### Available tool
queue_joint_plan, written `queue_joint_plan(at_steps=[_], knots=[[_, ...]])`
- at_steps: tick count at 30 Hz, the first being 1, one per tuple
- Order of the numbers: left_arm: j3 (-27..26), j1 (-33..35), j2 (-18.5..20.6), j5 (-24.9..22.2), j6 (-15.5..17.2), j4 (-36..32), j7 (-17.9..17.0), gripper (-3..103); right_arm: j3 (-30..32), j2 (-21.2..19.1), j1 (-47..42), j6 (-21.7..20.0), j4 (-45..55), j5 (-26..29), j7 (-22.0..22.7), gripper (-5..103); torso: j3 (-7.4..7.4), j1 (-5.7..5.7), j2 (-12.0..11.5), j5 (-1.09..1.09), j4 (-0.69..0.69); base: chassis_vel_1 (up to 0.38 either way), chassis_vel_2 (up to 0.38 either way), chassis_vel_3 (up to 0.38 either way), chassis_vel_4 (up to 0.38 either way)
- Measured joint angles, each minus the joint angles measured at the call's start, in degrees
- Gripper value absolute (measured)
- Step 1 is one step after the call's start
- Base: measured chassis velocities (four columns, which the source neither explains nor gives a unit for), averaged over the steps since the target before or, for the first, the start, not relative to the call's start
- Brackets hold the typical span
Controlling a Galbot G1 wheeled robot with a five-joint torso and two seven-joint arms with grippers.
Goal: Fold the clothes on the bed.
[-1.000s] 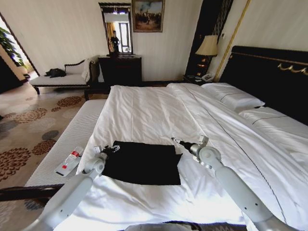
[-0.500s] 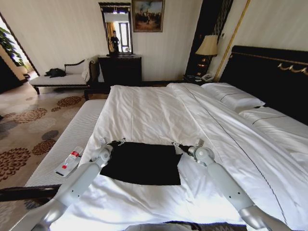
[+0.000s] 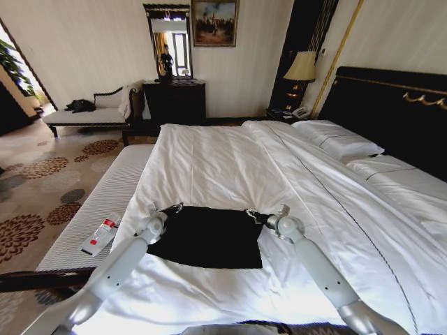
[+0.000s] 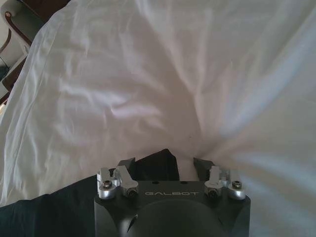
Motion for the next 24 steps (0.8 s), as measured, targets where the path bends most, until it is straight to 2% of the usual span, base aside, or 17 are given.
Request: queue_joint_plan(at_steps=[3, 4, 5, 6, 9, 10, 13, 15, 18, 21, 22, 24], knots=[[-0.17, 0.45, 0.07, 0.20, -0.12, -0.20, -0.16, 26, -0.01, 0.18, -0.04, -0.01, 0.61, 0.11, 0.59, 55, 0.00, 0.00, 0.00, 0.01, 0.00, 0.000, 0.000, 0.000, 0.000], [-0.17, 0.45, 0.07, 0.20, -0.12, -0.20, -0.16, 26, -0.01, 0.18, -0.04, -0.01, 0.61, 0.11, 0.59, 55, 0.00, 0.00, 0.00, 0.01, 0.00, 0.000, 0.000, 0.000, 0.000], [-0.25, 0.57, 0.09, 0.17, -0.14, -0.32, -0.34, 26, -0.06, 0.19, -0.08, -0.01, 0.76, 0.12, 0.73, 49, 0.00, 0.00, 0.00, 0.00, 0.01, 0.000, 0.000, 0.000, 0.000], [-0.33, 0.69, 0.13, 0.15, -0.16, -0.42, -0.49, 20, -0.11, 0.19, -0.18, -0.01, 0.92, 0.13, 0.81, 49, 0.00, 0.00, 0.00, 0.00, 0.01, 0.000, 0.000, 0.000, 0.000], [-0.98, 1.62, 0.48, -0.06, -0.22, -1.37, -1.15, 4, -0.14, 0.19, -0.91, -0.01, 2.11, 0.22, 1.23, 33, 0.00, 0.00, 0.00, 0.00, 0.00, 0.000, 0.000, 0.000, 0.000], [-0.98, 1.62, 0.48, -0.06, -0.22, -1.37, -1.15, 4, -0.14, 0.19, -0.91, -0.01, 2.11, 0.22, 1.23, 33, 0.00, 0.00, 0.00, 0.00, 0.00, 0.000, 0.000, 0.000, 0.000], [-2.54, 3.51, 1.12, -0.25, -0.21, -2.81, -1.56, 0, -0.26, 0.16, -1.56, -0.01, 3.76, 0.38, 1.70, 17, 0.00, 0.00, 0.00, 0.00, 0.00, 0.000, 0.000, 0.000, 0.000], [-3.10, 4.15, 1.33, -0.26, -0.21, -3.19, -1.71, 0, -0.30, 0.19, -1.59, 0.00, 3.96, 0.38, 1.87, 17, 0.00, 0.00, 0.00, 0.00, 0.00, 0.000, 0.000, 0.000, 0.000], [-4.09, 5.16, 1.92, -0.14, -0.23, -4.18, -2.15, 0, -0.29, 0.14, -1.59, 0.15, 4.00, 0.37, 2.06, 2, 0.00, 0.00, 0.00, -0.01, 0.01, 0.000, 0.000, 0.000, 0.000], [-4.78, 5.70, 2.97, -0.06, -0.09, -6.00, -2.33, -2, -0.19, -0.15, -1.57, 0.23, 4.05, 0.37, 2.06, 1, 0.00, 0.01, 0.00, -0.01, 0.01, 0.000, 0.000, 0.000, 0.000], [-5.18, 5.94, 3.96, -0.03, 0.28, -7.33, -2.22, 8, -0.19, -0.26, -1.56, 0.28, 4.06, 0.36, 2.06, 1, 0.00, 0.00, 0.00, 0.00, 0.00, 0.000, 0.000, 0.000, 0.000], [-5.22, 5.97, 4.09, -0.03, 0.35, -7.49, -2.19, 8, -0.19, -0.27, -1.56, 0.29, 4.06, 0.36, 2.06, 1, 0.00, 0.00, 0.00, 0.00, 0.00, 0.000, 0.000, 0.000, 0.000]])
